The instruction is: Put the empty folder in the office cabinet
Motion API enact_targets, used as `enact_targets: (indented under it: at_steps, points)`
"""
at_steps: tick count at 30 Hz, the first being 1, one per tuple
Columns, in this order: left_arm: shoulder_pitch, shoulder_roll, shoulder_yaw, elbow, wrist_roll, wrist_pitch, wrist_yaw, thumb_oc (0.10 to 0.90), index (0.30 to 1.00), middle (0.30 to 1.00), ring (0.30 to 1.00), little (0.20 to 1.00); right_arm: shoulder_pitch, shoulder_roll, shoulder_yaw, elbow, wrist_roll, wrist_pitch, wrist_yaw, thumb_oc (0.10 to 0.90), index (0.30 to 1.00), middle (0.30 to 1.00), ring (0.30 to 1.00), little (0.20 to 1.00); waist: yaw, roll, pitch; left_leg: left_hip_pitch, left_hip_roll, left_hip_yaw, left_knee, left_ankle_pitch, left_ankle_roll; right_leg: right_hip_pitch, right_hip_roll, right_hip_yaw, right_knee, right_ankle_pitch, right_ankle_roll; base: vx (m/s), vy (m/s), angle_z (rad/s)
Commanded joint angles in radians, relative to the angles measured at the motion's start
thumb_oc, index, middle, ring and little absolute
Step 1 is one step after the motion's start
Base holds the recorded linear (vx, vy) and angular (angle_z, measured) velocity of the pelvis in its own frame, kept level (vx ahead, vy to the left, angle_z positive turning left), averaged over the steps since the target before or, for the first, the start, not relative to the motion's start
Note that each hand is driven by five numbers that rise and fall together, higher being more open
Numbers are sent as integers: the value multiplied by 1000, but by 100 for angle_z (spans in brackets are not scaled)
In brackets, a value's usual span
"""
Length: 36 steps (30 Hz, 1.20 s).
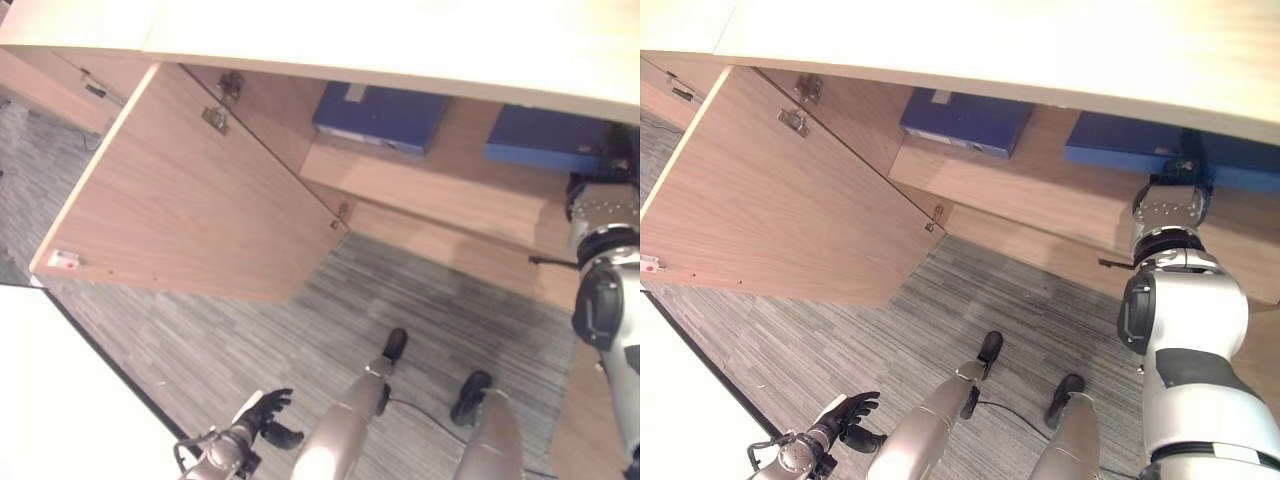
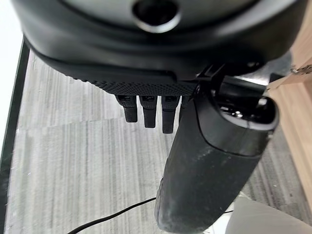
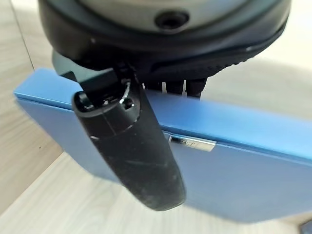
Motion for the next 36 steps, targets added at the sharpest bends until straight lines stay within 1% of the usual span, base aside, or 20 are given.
enact_targets:
  at_steps: [1,3,9,13,18,19,21,25,30,36]
  points:
    - [-34,16,-4,120,31,13,53,800,900,900,900,900,-113,-48,26,-51,-88,30,-14,800,900,900,900,900,17,-17,-28,129,56,30,33,-247,-14,131,50,29,-66,-60,109,-12,-7,-3]
    - [-38,10,-4,132,36,11,67,800,900,900,900,900,-113,-27,29,-51,-104,40,-29,800,900,900,900,900,15,-14,-23,137,59,28,17,-222,-13,137,53,20,-84,-33,106,-53,9,-6]
    - [-29,-13,-6,149,31,12,76,800,900,900,900,900,-93,-15,26,-36,-131,57,-49,800,900,900,900,900,13,-13,-24,176,62,20,-26,-205,-16,175,58,8,-118,-25,105,-3,-1,-2]
    - [-27,-29,-11,151,40,14,88,800,900,900,900,900,-59,-6,9,-27,-139,62,-66,800,900,900,900,900,13,-7,-22,193,63,14,-52,-192,-16,189,59,1,-136,-16,105,-2,-1,1]
    - [-36,-62,-25,158,49,19,99,800,900,900,900,900,31,50,-37,10,-134,72,-87,800,900,900,900,900,7,-2,-23,222,74,12,-99,-172,-14,219,64,-7,-180,-2,107,-2,-1,2]
    - [-35,-62,-25,159,49,19,100,800,900,900,900,900,33,51,-38,8,-134,71,-88,800,900,900,900,900,7,-3,-24,224,74,12,-101,-171,-14,221,64,-7,-182,-1,107,0,0,0]
    - [-39,-82,-27,167,41,23,106,800,900,900,900,900,71,85,-55,14,-131,68,-98,800,900,900,900,900,2,-1,-26,240,81,9,-131,-160,-13,229,68,-10,-197,5,106,4,7,-3]
    - [-37,-101,-29,176,40,26,114,800,900,900,900,900,119,118,-66,18,-135,71,-98,800,900,900,900,900,-3,2,-28,259,86,7,-155,-152,-11,237,71,-15,-204,10,105,2,5,-4]
    - [-32,-110,-23,185,36,29,121,800,900,900,900,900,161,135,-75,13,-134,66,-99,800,900,900,900,900,-6,1,-29,275,91,2,-178,-145,-11,247,75,-20,-214,13,105,2,-1,-1]
    - [-31,-115,-17,191,35,31,121,800,900,900,900,900,187,134,-77,7,-130,62,-92,800,900,900,900,900,-7,3,-34,297,100,1,-216,-129,-15,255,77,-27,-232,18,104,0,0,0]
